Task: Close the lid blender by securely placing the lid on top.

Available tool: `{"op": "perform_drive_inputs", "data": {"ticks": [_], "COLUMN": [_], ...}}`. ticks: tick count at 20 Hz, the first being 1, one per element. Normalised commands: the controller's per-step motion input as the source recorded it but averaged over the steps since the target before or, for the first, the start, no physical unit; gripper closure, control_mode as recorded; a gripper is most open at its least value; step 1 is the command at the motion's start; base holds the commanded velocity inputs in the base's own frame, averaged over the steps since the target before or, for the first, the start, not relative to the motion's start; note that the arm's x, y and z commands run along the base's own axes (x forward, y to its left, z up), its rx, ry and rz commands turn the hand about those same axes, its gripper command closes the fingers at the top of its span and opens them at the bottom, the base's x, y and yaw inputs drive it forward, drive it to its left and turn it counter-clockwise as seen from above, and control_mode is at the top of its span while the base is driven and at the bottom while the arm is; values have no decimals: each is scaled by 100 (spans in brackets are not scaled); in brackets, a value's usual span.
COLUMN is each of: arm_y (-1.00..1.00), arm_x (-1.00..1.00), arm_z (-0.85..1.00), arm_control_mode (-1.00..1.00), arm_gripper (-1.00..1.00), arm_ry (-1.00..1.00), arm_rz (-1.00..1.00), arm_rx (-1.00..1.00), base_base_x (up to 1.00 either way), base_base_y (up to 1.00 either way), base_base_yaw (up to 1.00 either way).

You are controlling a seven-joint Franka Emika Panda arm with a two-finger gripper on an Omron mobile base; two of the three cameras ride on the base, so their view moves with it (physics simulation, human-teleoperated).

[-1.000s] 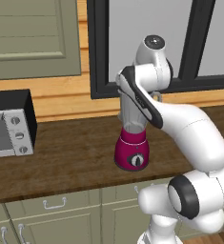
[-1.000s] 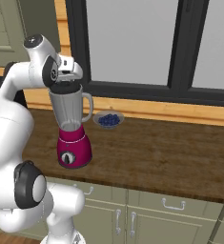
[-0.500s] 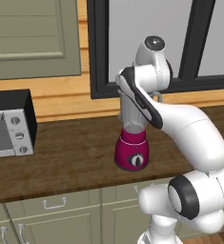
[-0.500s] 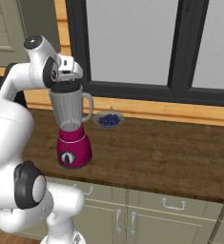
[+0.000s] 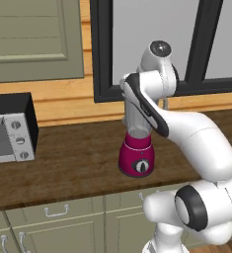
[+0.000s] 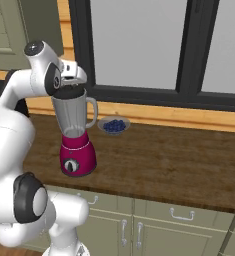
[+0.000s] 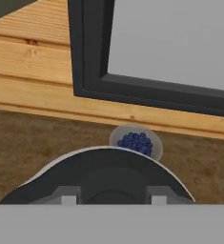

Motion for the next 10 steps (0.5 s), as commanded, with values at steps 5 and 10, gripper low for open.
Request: {"op": "perform_drive_inputs", "data": {"ticks": [5,10], "arm_y": [0,-1], "arm_x": [0,0], "arm_z": [-24,-17], "arm_control_mode": [-100,-100], "arm_gripper": [100,-100], "arm_ry": [-9,-6], "arm_rz": [0,0], "arm_rx": [0,0], "base_base_x": [0,0], "base_base_y": [0,0], "base_base_yaw": [0,0]}}
